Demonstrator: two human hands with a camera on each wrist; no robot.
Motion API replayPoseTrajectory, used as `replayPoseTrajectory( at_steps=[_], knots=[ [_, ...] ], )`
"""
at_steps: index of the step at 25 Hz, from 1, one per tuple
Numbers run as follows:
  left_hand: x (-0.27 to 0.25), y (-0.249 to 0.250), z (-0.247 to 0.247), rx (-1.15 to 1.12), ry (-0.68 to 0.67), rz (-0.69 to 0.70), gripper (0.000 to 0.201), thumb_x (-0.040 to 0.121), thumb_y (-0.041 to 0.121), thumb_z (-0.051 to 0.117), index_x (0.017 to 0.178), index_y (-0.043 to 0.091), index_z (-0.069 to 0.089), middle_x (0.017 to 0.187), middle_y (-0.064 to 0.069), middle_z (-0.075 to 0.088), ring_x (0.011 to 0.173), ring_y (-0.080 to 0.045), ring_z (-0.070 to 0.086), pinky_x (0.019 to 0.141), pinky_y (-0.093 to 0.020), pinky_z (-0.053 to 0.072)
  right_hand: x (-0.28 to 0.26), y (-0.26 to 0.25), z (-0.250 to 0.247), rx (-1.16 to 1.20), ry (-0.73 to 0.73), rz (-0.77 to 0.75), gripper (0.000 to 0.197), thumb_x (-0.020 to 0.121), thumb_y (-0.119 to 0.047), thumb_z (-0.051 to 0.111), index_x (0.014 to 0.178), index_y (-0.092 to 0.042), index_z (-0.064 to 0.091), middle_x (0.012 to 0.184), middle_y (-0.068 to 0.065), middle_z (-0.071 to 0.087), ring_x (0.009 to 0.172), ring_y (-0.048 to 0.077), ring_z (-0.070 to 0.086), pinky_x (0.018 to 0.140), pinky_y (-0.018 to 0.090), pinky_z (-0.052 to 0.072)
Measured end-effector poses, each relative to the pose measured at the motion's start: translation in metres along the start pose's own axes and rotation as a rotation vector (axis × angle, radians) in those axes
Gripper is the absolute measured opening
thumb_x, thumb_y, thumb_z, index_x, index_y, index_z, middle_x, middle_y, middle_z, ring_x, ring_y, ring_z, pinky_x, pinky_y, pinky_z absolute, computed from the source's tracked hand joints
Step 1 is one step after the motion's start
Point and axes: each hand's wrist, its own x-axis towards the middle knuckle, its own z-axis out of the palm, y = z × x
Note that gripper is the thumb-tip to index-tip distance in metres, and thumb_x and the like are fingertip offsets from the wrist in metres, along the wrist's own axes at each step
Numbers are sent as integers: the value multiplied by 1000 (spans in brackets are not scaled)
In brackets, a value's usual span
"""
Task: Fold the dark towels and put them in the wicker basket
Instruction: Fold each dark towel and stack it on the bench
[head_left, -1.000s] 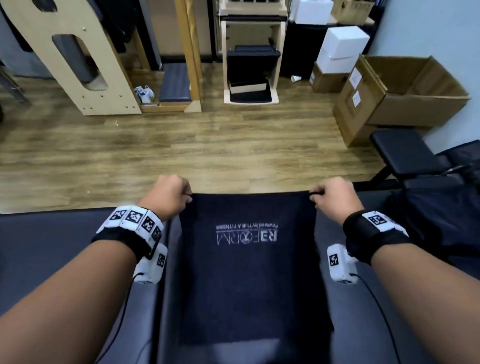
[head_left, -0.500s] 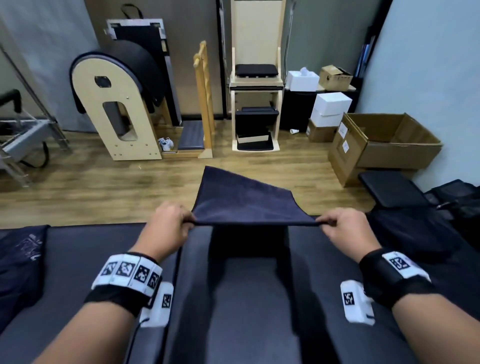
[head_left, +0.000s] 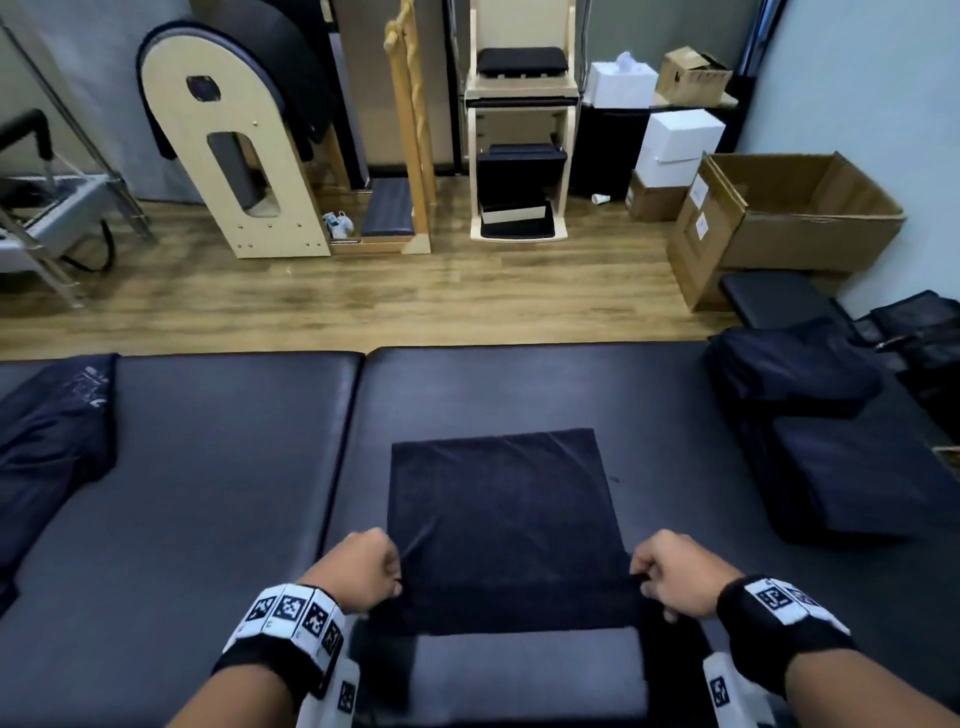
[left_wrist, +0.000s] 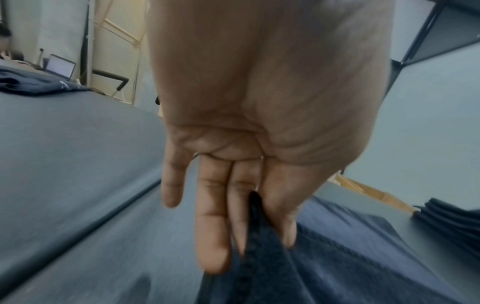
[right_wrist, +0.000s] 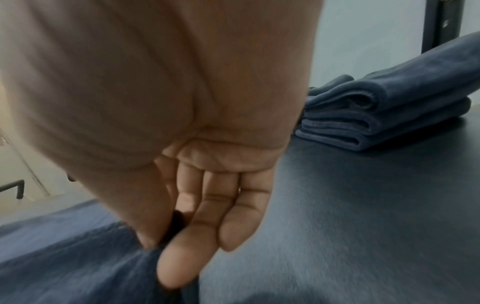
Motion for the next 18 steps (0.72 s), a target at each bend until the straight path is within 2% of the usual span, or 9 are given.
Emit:
replayPoseTrajectory(
  at_steps=[2, 3, 5, 8, 10, 12, 14, 16, 18],
  knots=[
    [5, 0, -10, -29, 79, 12, 27, 78, 20, 71, 58, 19, 54, 59, 11, 57, 72, -11, 60, 66, -18, 41, 5, 0, -13, 12, 76, -13, 14, 85, -10, 63, 81, -23, 67, 68, 3, 74, 53, 9, 71, 59, 20, 55],
    [9, 2, -17, -46, 138, 15, 30, 79, 19, 71, 55, 21, 52, 59, 11, 56, 73, -13, 61, 67, -19, 41, 10, -3, -24, 32, 132, -11, 16, 86, -9, 64, 80, -24, 66, 63, 2, 73, 53, 9, 70, 62, 22, 56],
    [22, 4, -35, -81, 257, 6, 28, 80, 19, 70, 58, 27, 55, 65, 8, 62, 81, -18, 65, 72, -23, 47, 22, -14, -47, 90, 251, -26, 17, 86, -7, 65, 80, -22, 66, 60, 0, 72, 52, 9, 70, 67, 25, 58],
    [50, 5, -65, -141, 359, -18, 23, 81, 22, 68, 61, 28, 58, 75, -2, 70, 87, -25, 67, 79, -33, 54, 52, -34, -78, 190, 381, -50, 18, 88, -4, 62, 81, -20, 67, 68, -1, 72, 53, 9, 70, 70, 24, 59],
    [70, 6, -79, -139, 431, -16, 14, 85, 23, 64, 71, 25, 62, 84, -7, 71, 92, -31, 65, 81, -37, 54, 73, -43, -88, 279, 452, -20, 23, 90, -4, 53, 91, -21, 69, 77, 0, 73, 66, 11, 73, 77, 19, 58],
    [88, 2, -81, -149, 532, -22, 8, 89, 20, 58, 91, 20, 66, 95, -11, 71, 98, -36, 63, 83, -39, 52, 89, -46, -84, 311, 503, 20, 28, 90, -8, 52, 105, -21, 72, 86, 3, 76, 90, 21, 72, 91, 26, 55],
    [106, -4, -73, -127, 514, -4, 13, 88, 17, 56, 97, 16, 66, 101, -12, 70, 102, -36, 62, 87, -39, 52, 101, -44, -67, 203, 444, 48, 24, 87, -15, 62, 107, -22, 74, 92, 1, 77, 101, 24, 69, 95, 28, 51],
    [122, -10, -57, -44, 400, 58, 15, 85, 17, 60, 99, 15, 66, 105, -9, 67, 106, -32, 61, 91, -37, 49, 105, -42, -42, 100, 318, 74, 22, 84, -22, 69, 104, -26, 74, 99, -3, 75, 104, 22, 69, 94, 28, 52],
    [136, -14, -43, 54, 291, 101, 30, 83, 21, 65, 113, 18, 63, 118, -5, 60, 115, -28, 54, 96, -38, 47, 107, -40, -22, 44, 276, 103, 26, 83, -28, 71, 108, -29, 70, 111, -3, 68, 108, 23, 66, 94, 34, 53]
  ],
)
